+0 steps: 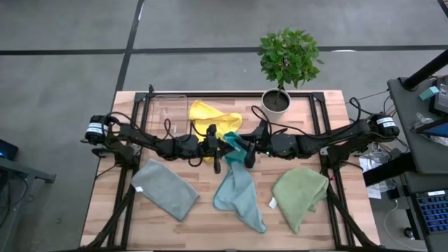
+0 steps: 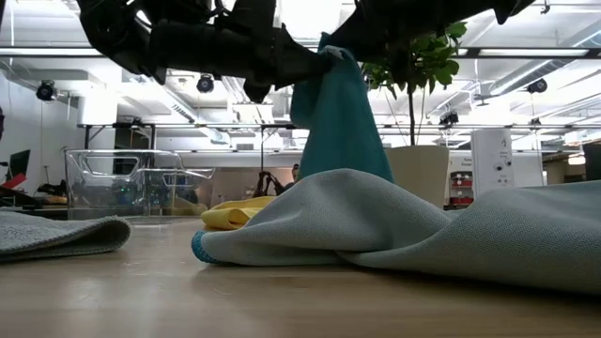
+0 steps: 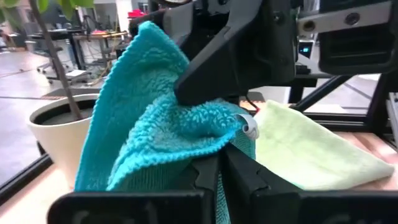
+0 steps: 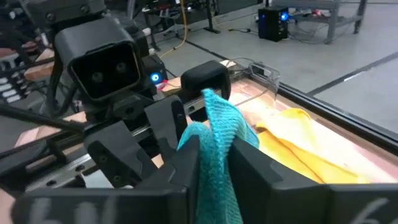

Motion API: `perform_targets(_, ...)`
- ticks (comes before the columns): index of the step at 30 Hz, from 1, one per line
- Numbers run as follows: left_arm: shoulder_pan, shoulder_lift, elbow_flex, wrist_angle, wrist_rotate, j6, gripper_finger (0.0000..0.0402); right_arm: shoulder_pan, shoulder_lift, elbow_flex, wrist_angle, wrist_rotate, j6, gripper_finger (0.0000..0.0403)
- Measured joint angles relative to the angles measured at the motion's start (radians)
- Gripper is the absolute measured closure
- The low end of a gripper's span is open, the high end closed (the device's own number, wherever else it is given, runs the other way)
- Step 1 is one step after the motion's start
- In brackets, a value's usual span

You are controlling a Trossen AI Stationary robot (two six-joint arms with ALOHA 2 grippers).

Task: Fold microfiber towels
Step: Fold the blue microfiber towel

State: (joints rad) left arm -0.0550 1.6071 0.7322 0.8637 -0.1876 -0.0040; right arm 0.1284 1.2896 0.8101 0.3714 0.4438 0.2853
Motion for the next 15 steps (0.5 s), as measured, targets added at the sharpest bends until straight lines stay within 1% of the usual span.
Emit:
perform_targets(3, 0.000, -0.001, 0.003, -0.040, 0.003, -0.018, 0.0401, 0.000, 0.000, 0.000, 0.000, -0.016, -0.032, 0.0316)
perform_targets(5, -0.001, -0.001, 0.000, -0.045, 0.003, -0.027, 0.0401, 0.000, 0.000, 0.000, 0.000, -0.029, -0.049, 0.0323)
perform_targets(8, -0.003, -0.002, 0.000, -0.044, 0.003, -0.043, 0.0401, 0.000, 0.000, 0.000, 0.000, -0.034, -0.060, 0.0344)
perform_targets(12, -0.005, -0.002, 0.001, -0.044, 0.003, -0.043, 0.0401, 0.000, 0.000, 0.000, -0.002, -0.047, -0.076, 0.0385)
perform_targets(15, -0.005, -0.002, 0.001, -0.044, 0.006, -0.043, 0.0401, 0.000, -0.005, 0.000, -0.002, -0.052, -0.088, 0.0393)
